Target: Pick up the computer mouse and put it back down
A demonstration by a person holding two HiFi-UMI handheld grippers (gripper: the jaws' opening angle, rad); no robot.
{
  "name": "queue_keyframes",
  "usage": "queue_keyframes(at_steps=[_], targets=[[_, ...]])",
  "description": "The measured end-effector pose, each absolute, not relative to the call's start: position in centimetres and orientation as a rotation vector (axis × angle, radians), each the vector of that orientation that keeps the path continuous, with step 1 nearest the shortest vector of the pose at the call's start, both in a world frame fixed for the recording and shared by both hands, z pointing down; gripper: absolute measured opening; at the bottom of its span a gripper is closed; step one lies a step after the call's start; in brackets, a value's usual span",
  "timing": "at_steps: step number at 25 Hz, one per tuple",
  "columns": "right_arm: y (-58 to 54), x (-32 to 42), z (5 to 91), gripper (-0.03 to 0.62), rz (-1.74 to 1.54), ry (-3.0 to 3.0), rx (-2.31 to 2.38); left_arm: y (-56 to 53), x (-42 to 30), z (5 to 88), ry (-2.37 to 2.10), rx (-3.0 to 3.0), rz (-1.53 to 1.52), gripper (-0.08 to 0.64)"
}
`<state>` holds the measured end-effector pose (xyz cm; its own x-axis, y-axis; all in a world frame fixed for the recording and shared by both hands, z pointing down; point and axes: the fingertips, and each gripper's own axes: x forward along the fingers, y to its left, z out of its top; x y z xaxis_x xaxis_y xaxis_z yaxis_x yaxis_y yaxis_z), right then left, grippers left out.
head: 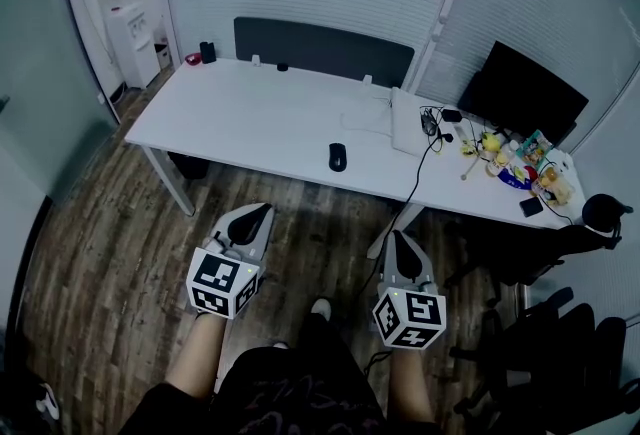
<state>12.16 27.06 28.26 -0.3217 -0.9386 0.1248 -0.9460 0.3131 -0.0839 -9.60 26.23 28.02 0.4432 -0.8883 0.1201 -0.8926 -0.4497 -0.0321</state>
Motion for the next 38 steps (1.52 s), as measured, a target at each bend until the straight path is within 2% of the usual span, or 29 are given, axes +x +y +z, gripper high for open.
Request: queue_keyframes(at_steps=[19,28,38], targets=[[18.3,12.8,30.4,0.000,0.278,-2.483,1.787,18.2,-9.6,30.7,-1.613,2.591,0.247,0.002],[10.0,13.3,32.1,0.006,0.307,-2.485,1.747,10.1,-9.4,32.0,-1.627,2.560,0.294,0.002],[1.1,15.6,32.7,0.008,0.357,-2.504,1.695,0.9,-6.0,30.8,-1.639,2.580,0.341,0.002]])
